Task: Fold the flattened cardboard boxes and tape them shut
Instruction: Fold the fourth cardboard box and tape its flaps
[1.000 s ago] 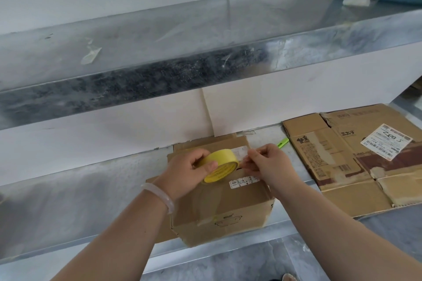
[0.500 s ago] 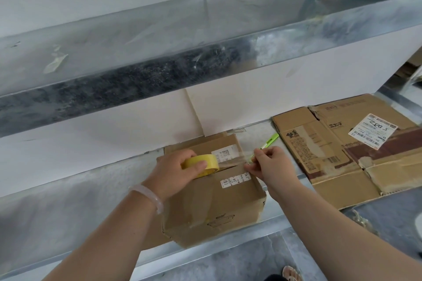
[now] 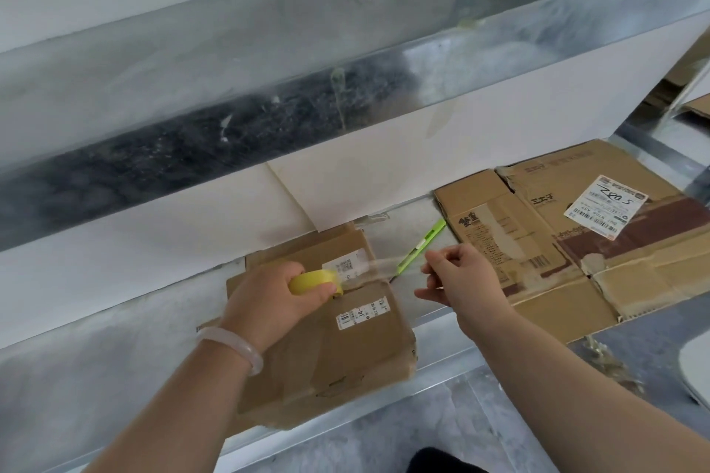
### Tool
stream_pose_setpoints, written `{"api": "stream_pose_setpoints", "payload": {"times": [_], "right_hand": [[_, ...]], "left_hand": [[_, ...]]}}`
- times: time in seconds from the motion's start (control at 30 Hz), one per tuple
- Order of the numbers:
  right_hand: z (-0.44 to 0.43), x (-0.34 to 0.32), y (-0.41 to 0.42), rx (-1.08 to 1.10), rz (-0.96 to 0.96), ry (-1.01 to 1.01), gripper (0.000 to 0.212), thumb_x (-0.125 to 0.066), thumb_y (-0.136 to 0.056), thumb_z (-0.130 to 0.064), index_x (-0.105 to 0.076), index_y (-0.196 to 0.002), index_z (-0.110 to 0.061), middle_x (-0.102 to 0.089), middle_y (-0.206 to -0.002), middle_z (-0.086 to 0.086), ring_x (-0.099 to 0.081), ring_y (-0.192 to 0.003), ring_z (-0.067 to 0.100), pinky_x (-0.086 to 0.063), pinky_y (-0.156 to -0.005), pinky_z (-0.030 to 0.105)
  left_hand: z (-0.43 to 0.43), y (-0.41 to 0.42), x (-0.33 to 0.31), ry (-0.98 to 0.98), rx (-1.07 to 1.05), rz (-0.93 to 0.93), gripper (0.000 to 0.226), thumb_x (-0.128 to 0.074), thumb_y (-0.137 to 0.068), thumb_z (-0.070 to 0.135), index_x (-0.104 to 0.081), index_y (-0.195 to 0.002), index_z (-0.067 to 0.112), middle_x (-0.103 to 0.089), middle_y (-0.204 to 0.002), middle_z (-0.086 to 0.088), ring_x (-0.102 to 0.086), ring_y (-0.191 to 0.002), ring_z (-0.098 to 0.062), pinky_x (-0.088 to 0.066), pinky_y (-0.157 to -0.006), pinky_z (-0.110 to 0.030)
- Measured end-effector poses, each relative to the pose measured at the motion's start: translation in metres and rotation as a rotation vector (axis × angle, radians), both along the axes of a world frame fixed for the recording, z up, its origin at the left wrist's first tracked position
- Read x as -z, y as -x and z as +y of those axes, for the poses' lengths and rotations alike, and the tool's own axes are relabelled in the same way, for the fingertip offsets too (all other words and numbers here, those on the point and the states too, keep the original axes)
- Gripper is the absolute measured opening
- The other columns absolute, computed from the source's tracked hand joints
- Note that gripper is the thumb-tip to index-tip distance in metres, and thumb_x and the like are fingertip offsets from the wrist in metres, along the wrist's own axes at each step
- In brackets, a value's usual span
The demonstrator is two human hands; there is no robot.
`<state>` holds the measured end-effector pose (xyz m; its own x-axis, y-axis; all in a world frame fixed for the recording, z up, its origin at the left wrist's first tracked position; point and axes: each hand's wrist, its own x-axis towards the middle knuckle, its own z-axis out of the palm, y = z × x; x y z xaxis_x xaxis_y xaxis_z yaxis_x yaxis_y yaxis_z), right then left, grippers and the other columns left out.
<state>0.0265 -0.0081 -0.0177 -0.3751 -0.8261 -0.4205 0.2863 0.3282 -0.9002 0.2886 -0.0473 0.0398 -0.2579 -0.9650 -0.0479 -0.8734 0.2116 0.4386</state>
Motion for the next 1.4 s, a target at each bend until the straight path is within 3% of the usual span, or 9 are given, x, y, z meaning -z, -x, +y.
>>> {"api": "stream_pose_setpoints", "payload": {"times": [0.27, 0.37, 0.5, 0.6, 0.9, 1.03, 1.13, 1.3, 1.4], "right_hand": [[-0.018, 0.049, -0.018, -0.128, -0.266, -0.224, 0.017, -0.066, -0.094, -0.019, -0.061, -0.094, -0.003, -0.068, -0.065, 0.005, -0.061, -0.051, 0.014, -0.052, -0.052, 0.028], [-0.021, 0.054, -0.023, -0.159, -0.215, -0.238, 0.017, -0.068, -0.092, -0.019, -0.058, -0.088, -0.006, -0.07, -0.066, 0.006, -0.065, -0.051, 0.016, -0.052, -0.048, 0.027], [-0.018, 0.053, -0.027, -0.304, 0.036, -0.285, 0.021, -0.072, -0.089, -0.028, -0.059, -0.086, -0.012, -0.072, -0.081, 0.008, -0.072, -0.069, 0.025, -0.061, -0.059, 0.042], [-0.013, 0.048, -0.03, -0.396, 0.17, -0.287, 0.022, -0.071, -0.088, -0.036, -0.056, -0.087, -0.02, -0.068, -0.084, 0.004, -0.07, -0.068, 0.021, -0.056, -0.045, 0.028], [-0.012, 0.04, -0.029, -0.496, 0.173, -0.319, 0.022, -0.066, -0.091, -0.04, -0.053, -0.091, -0.022, -0.066, -0.091, 0.005, -0.069, -0.069, 0.025, -0.054, -0.042, 0.028], [-0.011, 0.043, -0.028, -0.423, 0.155, -0.309, 0.03, -0.071, -0.089, -0.03, -0.047, -0.107, -0.026, -0.064, -0.091, 0.007, -0.067, -0.062, 0.022, -0.051, -0.038, 0.027], [-0.009, 0.046, -0.028, -0.432, 0.267, -0.3, 0.03, -0.072, -0.087, -0.035, -0.044, -0.095, -0.027, -0.061, -0.089, 0.002, -0.064, -0.062, 0.019, -0.048, -0.036, 0.023], [-0.011, 0.051, -0.027, -0.505, 0.387, -0.291, 0.02, -0.065, -0.092, -0.027, -0.046, -0.087, -0.026, -0.064, -0.085, 0.007, -0.06, -0.039, 0.018, -0.048, -0.037, 0.025], [-0.005, 0.047, -0.023, -0.522, 0.425, -0.267, 0.015, -0.058, -0.094, -0.017, -0.047, -0.095, -0.027, -0.063, -0.089, 0.004, -0.062, -0.045, 0.019, -0.049, -0.039, 0.026]], "left_hand": [[-0.002, 0.007, -0.004, -0.053, -0.039, -0.066, 0.053, -0.053, -0.064, 0.079, -0.06, -0.067, 0.026, -0.058, -0.059, 0.006, -0.055, -0.057, -0.006, -0.038, -0.05, -0.028], [-0.003, 0.007, -0.003, -0.054, -0.042, -0.072, 0.05, -0.049, -0.06, 0.079, -0.055, -0.06, 0.03, -0.053, -0.057, 0.006, -0.051, -0.055, -0.006, -0.032, -0.05, -0.027], [-0.004, 0.006, -0.002, -0.088, -0.043, -0.073, 0.027, -0.059, -0.065, 0.069, -0.055, -0.064, 0.043, -0.048, -0.052, 0.012, -0.045, -0.052, -0.004, -0.03, -0.05, -0.026], [-0.006, 0.006, -0.001, -0.089, -0.042, -0.08, 0.035, -0.055, -0.062, 0.073, -0.054, -0.062, 0.038, -0.047, -0.052, 0.01, -0.045, -0.051, -0.004, -0.031, -0.05, -0.026], [-0.004, 0.009, -0.003, -0.129, -0.042, -0.097, 0.031, -0.048, -0.059, 0.078, -0.055, -0.068, 0.05, -0.055, -0.058, 0.024, -0.048, -0.05, -0.004, -0.033, -0.05, -0.024], [-0.005, 0.008, -0.001, -0.138, -0.045, -0.089, 0.031, -0.047, -0.058, 0.08, -0.055, -0.07, 0.052, -0.056, -0.058, 0.025, -0.05, -0.052, -0.004, -0.033, -0.05, -0.024], [-0.005, 0.006, 0.0, -0.142, -0.043, -0.067, 0.031, -0.047, -0.058, 0.081, -0.056, -0.07, 0.053, -0.057, -0.058, 0.022, -0.051, -0.053, -0.004, -0.033, -0.05, -0.023], [-0.005, 0.002, 0.002, -0.167, -0.03, -0.062, 0.047, -0.044, -0.061, 0.081, -0.057, -0.066, 0.036, -0.056, -0.056, 0.018, -0.052, -0.051, -0.003, -0.033, -0.05, -0.022], [-0.005, 0.0, 0.0, -0.163, -0.01, -0.068, 0.051, -0.045, -0.064, 0.079, -0.056, -0.065, 0.03, -0.055, -0.056, 0.01, -0.054, -0.054, -0.004, -0.034, -0.05, -0.023]]}}
